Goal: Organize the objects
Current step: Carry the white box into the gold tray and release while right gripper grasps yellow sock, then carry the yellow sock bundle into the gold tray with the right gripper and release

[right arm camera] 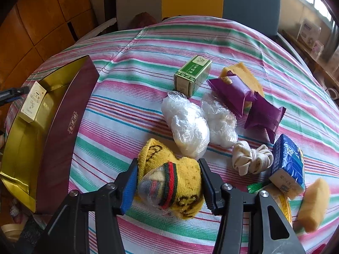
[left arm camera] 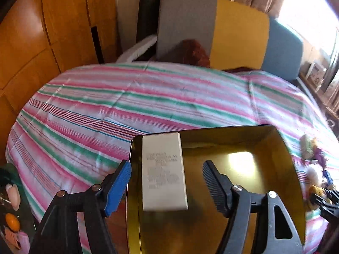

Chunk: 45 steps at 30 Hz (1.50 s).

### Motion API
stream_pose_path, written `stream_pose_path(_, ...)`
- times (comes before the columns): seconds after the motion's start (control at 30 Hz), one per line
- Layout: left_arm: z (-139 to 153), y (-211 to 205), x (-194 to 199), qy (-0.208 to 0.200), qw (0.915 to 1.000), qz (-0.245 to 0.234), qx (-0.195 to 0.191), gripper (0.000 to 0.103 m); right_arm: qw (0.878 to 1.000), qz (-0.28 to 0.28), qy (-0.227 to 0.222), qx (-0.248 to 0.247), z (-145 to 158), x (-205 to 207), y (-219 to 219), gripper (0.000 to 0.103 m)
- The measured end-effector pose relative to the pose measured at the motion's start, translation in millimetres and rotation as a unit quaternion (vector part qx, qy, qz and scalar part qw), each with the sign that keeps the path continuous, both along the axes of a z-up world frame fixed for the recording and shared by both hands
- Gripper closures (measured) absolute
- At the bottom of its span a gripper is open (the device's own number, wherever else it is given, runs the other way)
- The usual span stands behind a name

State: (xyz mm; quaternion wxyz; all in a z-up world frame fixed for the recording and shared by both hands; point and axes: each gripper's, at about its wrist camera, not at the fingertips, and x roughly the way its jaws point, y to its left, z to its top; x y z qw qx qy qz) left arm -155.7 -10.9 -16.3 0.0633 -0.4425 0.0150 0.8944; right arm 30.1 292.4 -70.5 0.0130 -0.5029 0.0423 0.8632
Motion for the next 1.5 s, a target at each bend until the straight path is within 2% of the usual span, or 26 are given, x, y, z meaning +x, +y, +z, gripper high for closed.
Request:
stream_pose_path(0.13,5,0,40,0.006,0.9996,-0.016,0.022,0.032,1.0,0.013,0.007,0.008,2,1,-5,0.057)
stream_pose_path(0.33,7,-7,89,0.016,0.9984,-0.027,0.046,0.032,1.0,0.013,0.01,0.008,3,4,-4,0.058)
stream_pose_path(0.57,5,-38,113,0.022,0.9991,0.006,0.037,0.032,1.0,0.004,0.016,0.02,9,14,-6,0.058)
stream_pose_path(0.77,-1,-72,122,0.017,0.9977,0.056,0.036,0.032,0.997,-0.013,0.072,-0.001,50,27,-16,0.058)
stream_pose_path(0.83,-4,-82,121,0.014,0.9966,0.072,0.036,0.032,0.996,0.009,0.091,-0.016,67,26,-37,0.058)
stream_pose_path(0.93,-4,-91,122,0.015,0.9956,0.082,0.042,0.032,0.992,0.067,0.103,-0.039,82,14,-91,0.058)
stream_pose_path(1.0,-4,-95,123,0.018,0.9953,0.085,0.042,0.032,0.989,0.105,0.096,-0.051,81,3,-130,0.058)
stream_pose_path(1.13,-7,-101,122,0.015,0.9946,0.089,0.052,0.032,0.982,0.165,0.055,-0.074,61,-31,-217,0.058)
stream_pose_path(1.3,-15,-109,120,0.008,0.9933,0.096,0.063,0.032,0.978,0.165,-0.001,-0.128,28,-75,-287,0.056)
stream_pose_path(1.33,-17,-110,119,0.004,0.993,0.097,0.067,0.032,0.976,0.167,-0.012,-0.141,22,-83,-299,0.052)
stream_pose_path(1.47,-23,-110,119,-0.005,0.9931,0.096,0.068,0.032,0.965,0.16,-0.037,-0.206,5,-100,-319,0.047)
stream_pose_path(1.5,-24,-110,119,-0.007,0.993,0.095,0.07,0.032,0.962,0.154,-0.035,-0.224,4,-101,-321,0.038)
